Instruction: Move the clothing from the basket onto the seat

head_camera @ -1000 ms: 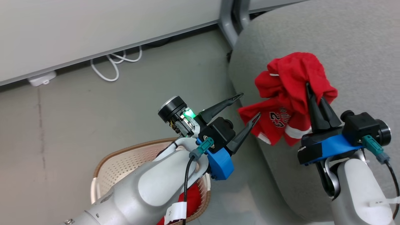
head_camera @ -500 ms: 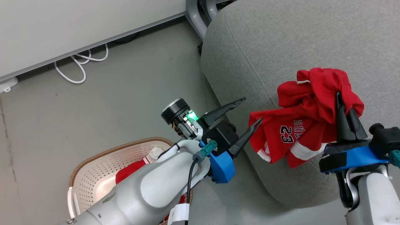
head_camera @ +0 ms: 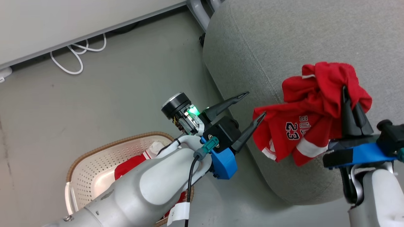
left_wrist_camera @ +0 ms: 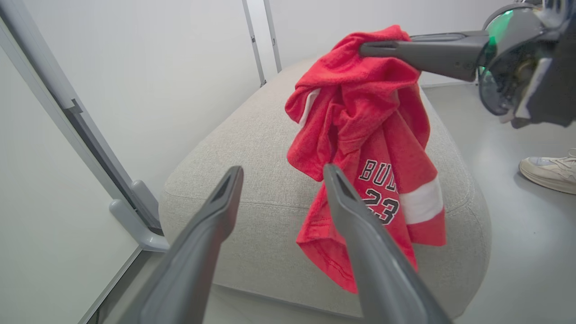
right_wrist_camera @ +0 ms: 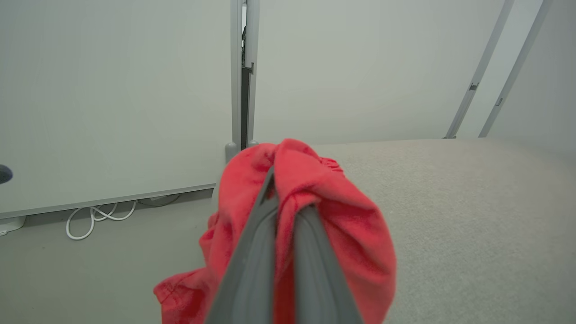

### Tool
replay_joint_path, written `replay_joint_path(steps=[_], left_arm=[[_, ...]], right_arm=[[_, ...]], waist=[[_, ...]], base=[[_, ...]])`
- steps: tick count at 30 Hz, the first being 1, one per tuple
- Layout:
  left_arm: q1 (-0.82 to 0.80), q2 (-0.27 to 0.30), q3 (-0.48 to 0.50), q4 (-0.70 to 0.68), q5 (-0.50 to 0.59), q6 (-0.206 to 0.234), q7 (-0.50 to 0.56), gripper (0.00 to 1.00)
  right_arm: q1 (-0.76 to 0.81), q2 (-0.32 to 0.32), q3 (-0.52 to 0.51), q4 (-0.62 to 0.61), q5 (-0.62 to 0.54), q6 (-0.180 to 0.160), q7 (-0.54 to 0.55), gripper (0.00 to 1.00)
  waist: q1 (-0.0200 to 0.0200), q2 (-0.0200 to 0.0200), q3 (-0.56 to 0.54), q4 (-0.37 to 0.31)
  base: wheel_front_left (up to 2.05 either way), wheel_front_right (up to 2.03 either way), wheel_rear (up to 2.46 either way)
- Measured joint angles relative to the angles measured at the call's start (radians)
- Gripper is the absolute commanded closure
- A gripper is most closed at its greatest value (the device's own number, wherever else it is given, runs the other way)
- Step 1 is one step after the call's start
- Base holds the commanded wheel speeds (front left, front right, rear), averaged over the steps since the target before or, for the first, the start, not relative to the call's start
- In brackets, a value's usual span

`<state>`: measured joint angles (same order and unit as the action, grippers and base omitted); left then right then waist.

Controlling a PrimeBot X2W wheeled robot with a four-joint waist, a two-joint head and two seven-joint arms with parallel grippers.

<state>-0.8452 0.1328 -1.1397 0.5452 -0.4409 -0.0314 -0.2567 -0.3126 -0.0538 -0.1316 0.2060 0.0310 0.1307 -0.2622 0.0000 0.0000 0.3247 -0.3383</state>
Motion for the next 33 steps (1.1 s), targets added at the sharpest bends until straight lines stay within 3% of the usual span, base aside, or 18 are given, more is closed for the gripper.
replay_joint_path(steps=[5,12,16,22,28,33], left_arm=[[-0.032,0.017,0.000,-0.019,0.012,0.009,0.010,0.00],[-0.105,0.053,0.002,-0.063,0.037,0.015,0.046,0.00],[-0.157,0.091,0.005,-0.100,0.059,0.019,0.073,0.00],[-0.233,0.142,0.010,-0.159,0.092,0.020,0.117,0.00],[-0.286,0.179,0.010,-0.218,0.117,0.022,0.155,0.00],[-0.307,0.187,0.005,-0.257,0.125,0.024,0.174,0.00]], right_arm=[[-0.078,-0.002,-0.008,-0.030,0.001,0.000,0.000,1.00],[-0.276,-0.060,-0.069,-0.099,0.004,0.000,0.000,1.00],[-0.421,-0.120,-0.133,-0.128,0.009,0.000,0.000,1.00],[-0.609,-0.246,-0.312,-0.140,0.045,0.000,0.000,1.00],[-0.705,-0.399,-0.417,-0.041,0.087,0.000,-0.001,1.00],[-0.706,-0.438,-0.481,0.058,0.074,0.000,0.000,1.00]], waist=[[0.0000,0.0000,0.050,0.005],[0.0000,0.0000,0.166,0.015],[0.0001,0.0000,0.251,0.017],[0.0002,0.0000,0.388,0.017],[0.0001,0.0000,0.505,0.021],[0.0001,-0.0001,0.576,0.031]], base=[[0.00,0.00,0.00],[0.00,0.00,0.00],[0.00,0.00,0.00],[0.00,0.00,0.00],[0.00,0.00,0.00],[0.00,0.00,0.00]])
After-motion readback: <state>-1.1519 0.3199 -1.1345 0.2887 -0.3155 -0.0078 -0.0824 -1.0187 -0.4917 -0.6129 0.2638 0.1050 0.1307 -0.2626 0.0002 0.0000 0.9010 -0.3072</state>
